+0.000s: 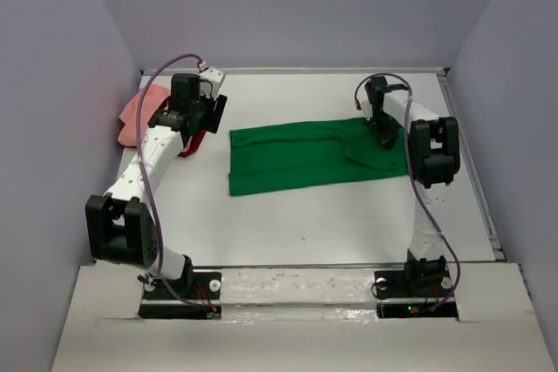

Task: Fold and stack the t-shirts
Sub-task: Fold the tshirt

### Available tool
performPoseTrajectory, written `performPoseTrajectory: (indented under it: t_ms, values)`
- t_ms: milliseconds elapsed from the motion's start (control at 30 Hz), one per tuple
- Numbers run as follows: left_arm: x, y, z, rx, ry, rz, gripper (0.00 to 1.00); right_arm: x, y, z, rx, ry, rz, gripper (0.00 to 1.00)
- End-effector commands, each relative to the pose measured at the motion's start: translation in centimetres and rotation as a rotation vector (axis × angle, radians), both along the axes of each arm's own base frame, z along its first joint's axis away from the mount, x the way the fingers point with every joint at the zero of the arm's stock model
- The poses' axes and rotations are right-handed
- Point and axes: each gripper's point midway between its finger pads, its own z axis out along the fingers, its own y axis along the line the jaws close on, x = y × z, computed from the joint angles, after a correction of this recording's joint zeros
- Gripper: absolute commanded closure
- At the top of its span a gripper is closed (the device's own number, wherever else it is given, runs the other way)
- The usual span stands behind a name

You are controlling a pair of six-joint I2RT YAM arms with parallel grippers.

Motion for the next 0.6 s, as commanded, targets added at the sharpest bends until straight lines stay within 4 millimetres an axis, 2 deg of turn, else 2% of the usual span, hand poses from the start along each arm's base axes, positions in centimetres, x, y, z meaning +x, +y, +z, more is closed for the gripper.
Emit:
performPoseTrajectory:
  t_ms: [0, 33, 100, 133, 367, 467, 567]
  values:
    - [0.8, -0.4, 0.0, 0.014, -0.015, 0.0, 0.27, 3.7, 1.3, -1.9, 0.07, -0.05, 0.023, 1.0]
    - [0.9, -0.5, -0.3, 0.017, -0.005, 0.0, 0.27, 5.1, 1.4, -1.1, 0.07, -0.085, 0.029, 1.0]
    - [1.0, -0.9, -0.7, 0.025, 0.006, -0.005, 0.27, 6.3, 1.5, -1.0, 0.068, -0.101, 0.04, 1.0]
    - [1.1, -1.0, -1.0, 0.029, 0.013, -0.006, 0.27, 7.5, 1.5, -0.9, 0.064, -0.123, 0.047, 1.0]
    - [1.1, -2.5, -2.3, 0.048, 0.045, -0.033, 0.28, 11.2, 2.2, -0.6, 0.083, -0.187, 0.084, 1.0]
    - [1.3, -2.9, -2.7, 0.063, 0.054, -0.039, 0.28, 13.2, 1.8, 0.9, 0.054, -0.276, 0.061, 1.0]
    - [1.4, -3.1, -2.7, 0.072, 0.063, -0.042, 0.28, 13.8, 1.7, 3.0, 0.05, -0.341, 0.047, 1.0]
